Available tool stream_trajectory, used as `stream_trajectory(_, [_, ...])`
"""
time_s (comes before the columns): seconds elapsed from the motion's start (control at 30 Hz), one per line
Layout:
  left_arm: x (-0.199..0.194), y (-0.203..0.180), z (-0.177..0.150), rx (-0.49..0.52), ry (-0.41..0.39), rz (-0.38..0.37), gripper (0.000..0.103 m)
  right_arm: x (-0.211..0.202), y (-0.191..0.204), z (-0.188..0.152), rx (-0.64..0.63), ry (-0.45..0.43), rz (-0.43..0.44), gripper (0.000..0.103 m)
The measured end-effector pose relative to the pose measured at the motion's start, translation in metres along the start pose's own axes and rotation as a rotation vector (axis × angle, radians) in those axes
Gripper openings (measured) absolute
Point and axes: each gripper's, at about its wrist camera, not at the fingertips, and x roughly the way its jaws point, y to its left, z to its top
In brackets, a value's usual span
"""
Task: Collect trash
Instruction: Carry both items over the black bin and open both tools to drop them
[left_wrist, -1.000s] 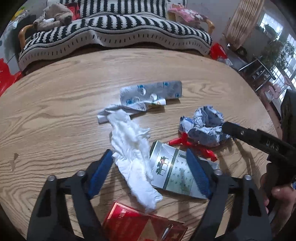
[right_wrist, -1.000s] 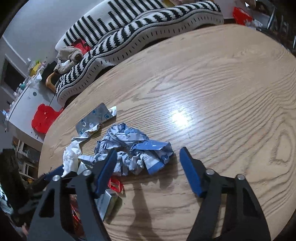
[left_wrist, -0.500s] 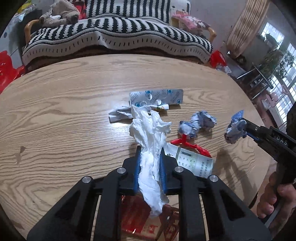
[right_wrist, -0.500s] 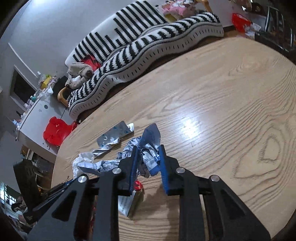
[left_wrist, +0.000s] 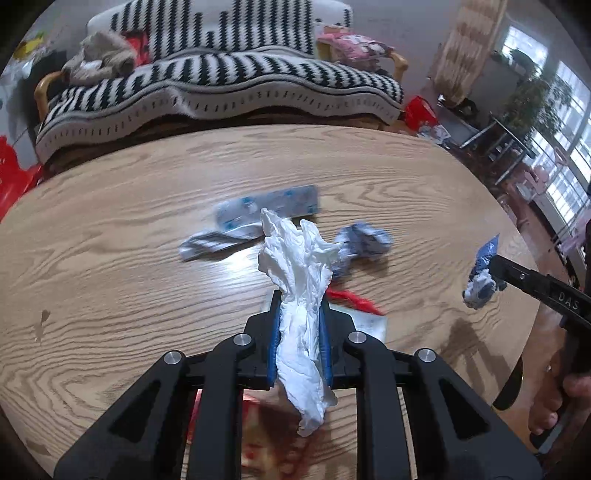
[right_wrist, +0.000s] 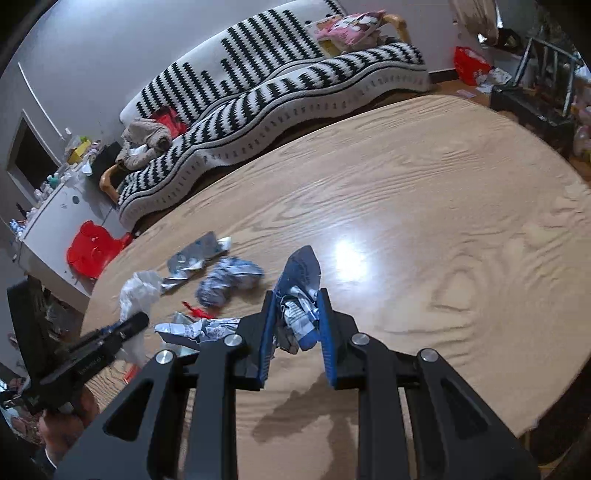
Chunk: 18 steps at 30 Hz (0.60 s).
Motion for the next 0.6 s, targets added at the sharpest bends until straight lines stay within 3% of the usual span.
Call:
stream_trajectory(0.3, [-0.005,-0.098,-0.007,0.135,-0.03,-0.113,0.017,-0.082,-0.079,-0.019,0.015,-0.076,-0.178,0.023])
stream_trajectory(0.6, [-0.001,-0.242,-0.043,0.344,-0.023,-0.331,0.017,-0.174,-0.191,-0.065,0.182,-0.148,-0.365,0.023])
